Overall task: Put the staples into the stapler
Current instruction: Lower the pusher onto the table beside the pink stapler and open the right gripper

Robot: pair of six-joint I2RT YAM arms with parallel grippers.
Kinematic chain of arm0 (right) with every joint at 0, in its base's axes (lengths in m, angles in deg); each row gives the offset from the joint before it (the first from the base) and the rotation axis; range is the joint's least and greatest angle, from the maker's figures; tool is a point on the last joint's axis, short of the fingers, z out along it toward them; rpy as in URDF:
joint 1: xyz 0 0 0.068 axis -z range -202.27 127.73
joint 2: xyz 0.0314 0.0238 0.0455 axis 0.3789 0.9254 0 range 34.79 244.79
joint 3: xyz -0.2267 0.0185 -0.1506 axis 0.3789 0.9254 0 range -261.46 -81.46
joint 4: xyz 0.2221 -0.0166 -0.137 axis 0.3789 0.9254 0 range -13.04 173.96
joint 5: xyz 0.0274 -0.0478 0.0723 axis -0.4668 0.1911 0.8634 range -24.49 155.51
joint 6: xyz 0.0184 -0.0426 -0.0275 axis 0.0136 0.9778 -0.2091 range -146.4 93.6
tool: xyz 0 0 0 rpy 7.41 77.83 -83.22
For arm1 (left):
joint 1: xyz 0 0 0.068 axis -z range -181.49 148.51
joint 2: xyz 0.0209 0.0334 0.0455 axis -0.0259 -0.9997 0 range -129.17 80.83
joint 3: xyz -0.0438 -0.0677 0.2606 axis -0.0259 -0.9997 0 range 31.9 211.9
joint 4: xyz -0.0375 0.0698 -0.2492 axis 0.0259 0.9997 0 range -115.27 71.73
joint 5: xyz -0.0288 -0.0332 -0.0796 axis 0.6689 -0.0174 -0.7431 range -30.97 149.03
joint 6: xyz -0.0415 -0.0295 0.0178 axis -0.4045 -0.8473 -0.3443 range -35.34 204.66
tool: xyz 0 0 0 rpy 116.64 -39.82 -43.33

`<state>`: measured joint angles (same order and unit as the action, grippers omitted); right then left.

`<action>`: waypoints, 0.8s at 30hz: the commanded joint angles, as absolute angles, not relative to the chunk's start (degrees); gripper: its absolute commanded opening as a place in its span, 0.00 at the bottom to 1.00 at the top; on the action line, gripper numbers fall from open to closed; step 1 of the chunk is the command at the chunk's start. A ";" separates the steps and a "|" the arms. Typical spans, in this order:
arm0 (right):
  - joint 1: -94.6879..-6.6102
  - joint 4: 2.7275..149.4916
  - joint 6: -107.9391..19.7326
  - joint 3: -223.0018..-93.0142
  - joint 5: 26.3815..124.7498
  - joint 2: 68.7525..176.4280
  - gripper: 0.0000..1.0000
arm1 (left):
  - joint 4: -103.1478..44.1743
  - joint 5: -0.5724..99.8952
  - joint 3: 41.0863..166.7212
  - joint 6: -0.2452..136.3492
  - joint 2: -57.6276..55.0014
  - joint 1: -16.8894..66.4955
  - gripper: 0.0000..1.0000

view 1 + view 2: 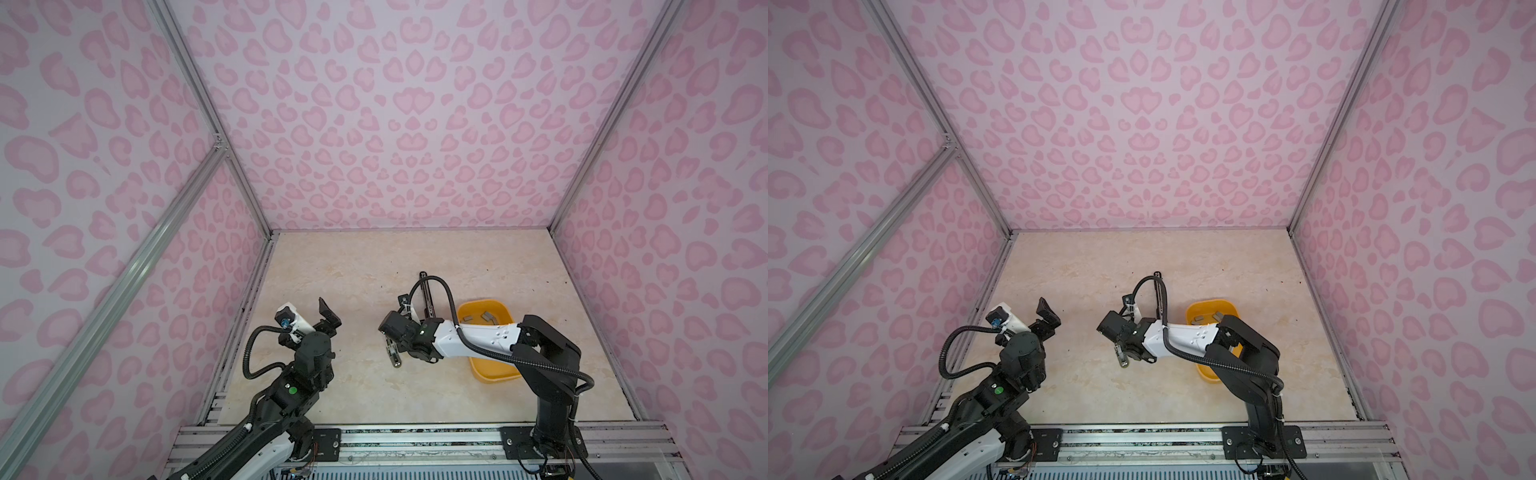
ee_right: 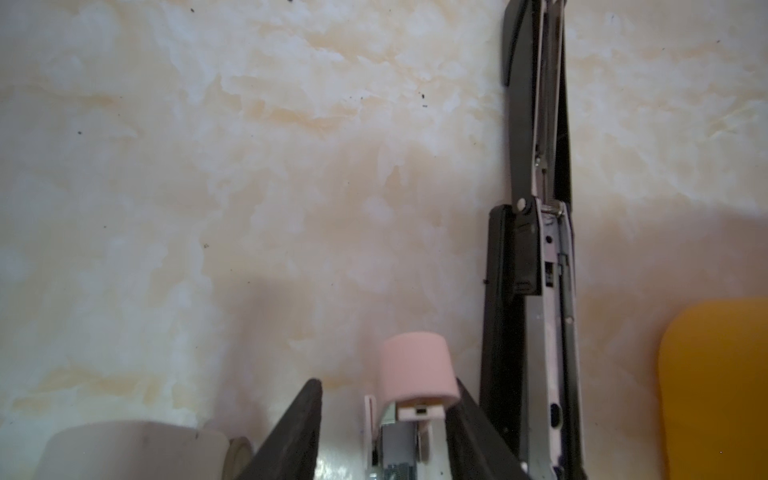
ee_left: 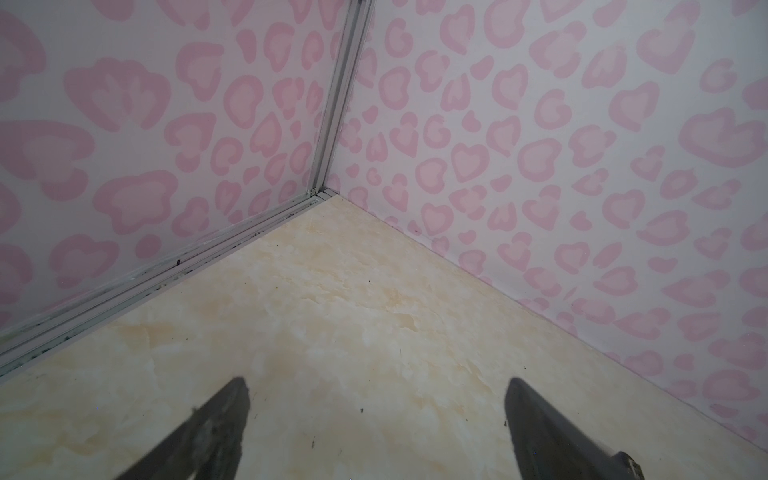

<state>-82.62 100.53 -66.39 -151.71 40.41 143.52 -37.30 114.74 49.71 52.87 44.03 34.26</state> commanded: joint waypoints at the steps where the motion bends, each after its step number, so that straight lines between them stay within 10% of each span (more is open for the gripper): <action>1: -82.65 99.65 -65.66 -151.61 41.18 143.86 0.47 | -37.51 114.93 50.37 52.15 44.18 34.18 0.97; 14: -82.75 100.10 -65.11 -149.79 37.43 139.73 0.45 | -37.24 113.26 50.63 51.62 43.41 34.03 0.97; 24: -81.50 110.95 -64.84 -142.80 25.94 115.81 0.32 | -31.44 93.68 55.44 54.55 41.54 34.07 0.97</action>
<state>-82.21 104.27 -64.51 -145.14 31.47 120.81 -34.28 103.68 53.60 53.28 41.59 34.19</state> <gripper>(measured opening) 0.327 0.968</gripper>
